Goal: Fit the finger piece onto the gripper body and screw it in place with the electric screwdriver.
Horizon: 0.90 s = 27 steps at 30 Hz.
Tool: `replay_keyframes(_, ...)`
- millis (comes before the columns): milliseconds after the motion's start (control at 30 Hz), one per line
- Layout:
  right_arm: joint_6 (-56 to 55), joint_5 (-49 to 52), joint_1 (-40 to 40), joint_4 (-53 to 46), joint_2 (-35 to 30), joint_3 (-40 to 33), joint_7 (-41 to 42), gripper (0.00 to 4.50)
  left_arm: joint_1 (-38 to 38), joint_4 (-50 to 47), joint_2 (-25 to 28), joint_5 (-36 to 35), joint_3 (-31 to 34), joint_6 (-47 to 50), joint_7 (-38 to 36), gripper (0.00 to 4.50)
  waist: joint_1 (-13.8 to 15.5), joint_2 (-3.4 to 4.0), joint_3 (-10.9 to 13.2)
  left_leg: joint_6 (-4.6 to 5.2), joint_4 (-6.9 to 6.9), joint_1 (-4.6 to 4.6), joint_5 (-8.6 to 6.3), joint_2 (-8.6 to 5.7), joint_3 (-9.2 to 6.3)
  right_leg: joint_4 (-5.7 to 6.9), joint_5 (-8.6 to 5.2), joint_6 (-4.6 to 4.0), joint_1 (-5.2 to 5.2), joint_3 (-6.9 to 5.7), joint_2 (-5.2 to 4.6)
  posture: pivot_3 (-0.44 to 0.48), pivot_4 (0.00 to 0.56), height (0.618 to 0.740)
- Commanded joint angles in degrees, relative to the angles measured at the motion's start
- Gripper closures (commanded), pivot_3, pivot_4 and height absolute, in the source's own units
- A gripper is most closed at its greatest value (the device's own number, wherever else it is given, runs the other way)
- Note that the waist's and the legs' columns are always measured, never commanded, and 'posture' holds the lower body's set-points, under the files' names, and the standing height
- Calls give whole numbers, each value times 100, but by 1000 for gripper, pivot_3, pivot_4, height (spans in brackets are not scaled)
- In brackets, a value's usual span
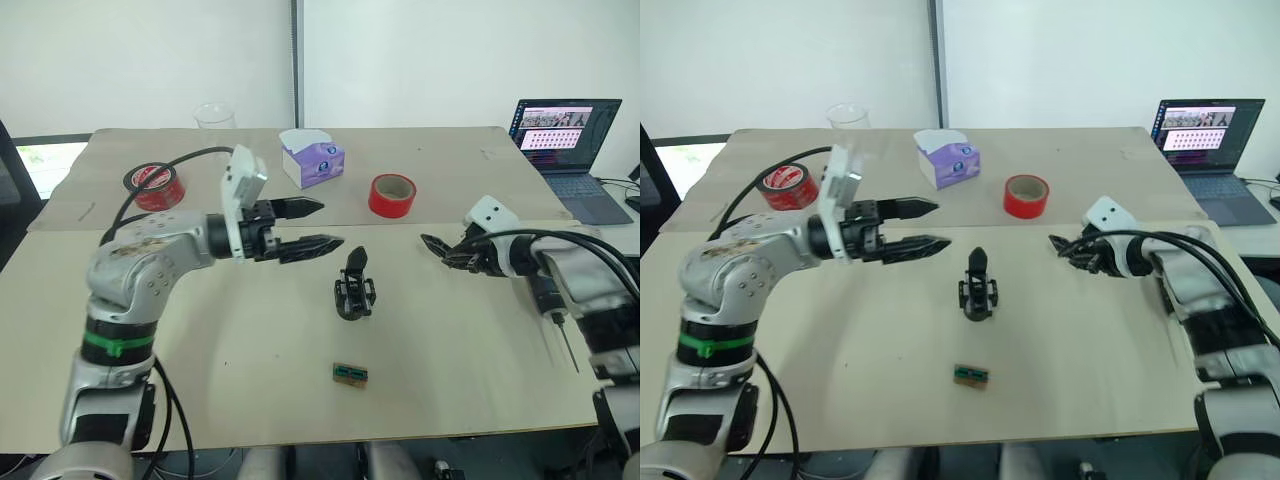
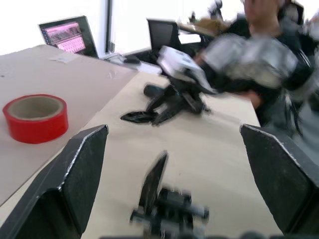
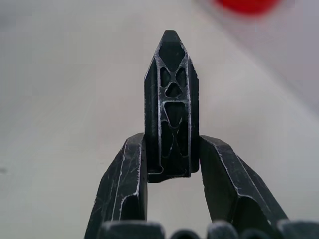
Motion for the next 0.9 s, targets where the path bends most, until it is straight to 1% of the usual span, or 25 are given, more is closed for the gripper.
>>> replay_keyframes(33,-28,316,-51,-1327,525,-627,-671,3400,-363,353,-650,-365,461,333,1001,0,-2,-1,0,-2,0,7,1,2,-2,2,1,-1,2,1,3,0,150,740)
replay_keyframes(100,182,411,-122,-1806,959,-660,-1025,3400,-492,516,-1000,-387,563,303,1342,0,7,0,0,-6,-3,19,3,3,-7,5,2,-6,8,4,11,0,150,740)
replay_keyframes(200,447,423,-180,-2285,1484,-589,-1506,3400,-601,711,-1378,-462,782,220,1757,0,33,0,0,-12,-6,20,7,1,-13,6,3,-10,7,0,12,0,150,740)
replay_keyframes(300,702,475,-144,-2696,1925,-482,-1863,3400,-659,770,-1566,-490,929,55,1916,863,41,0,0,-14,-6,14,8,-11,-13,5,3,-10,5,1,-1,0,150,740)
replay_keyframes(367,846,489,-102,-2868,2104,-452,-2015,3400,-687,739,-1606,-563,983,73,1993,1761,49,0,0,-16,-6,6,10,-26,-17,5,3,-9,-3,0,-12,0,150,740)
replay_keyframes(533,904,419,21,-3132,2155,-281,-2117,3400,-673,709,-1641,-767,1124,95,2169,1769,100,0,0,-18,-4,3,11,-40,-26,4,3,-8,0,-8,-18,0,150,740)
replay_keyframes(733,947,437,25,-3234,2187,-180,-2175,3400,-566,569,-1626,-790,1021,37,2149,1769,89,0,0,-22,-7,8,14,-38,-28,6,3,-8,0,-8,-9,0,150,740)
replay_keyframes(833,1004,464,-26,-3261,2220,-156,-2201,3400,-548,579,-1662,-827,1034,2,2210,2605,87,0,0,-22,-6,8,14,-38,-28,5,3,-9,1,-8,-9,0,150,740)
replay_keyframes(900,1045,487,-47,-3272,2242,-147,-2220,3400,-531,584,-1693,-889,1061,22,2250,3588,87,0,0,-22,-6,7,14,-38,-28,4,3,-9,1,-8,-9,0,150,740)
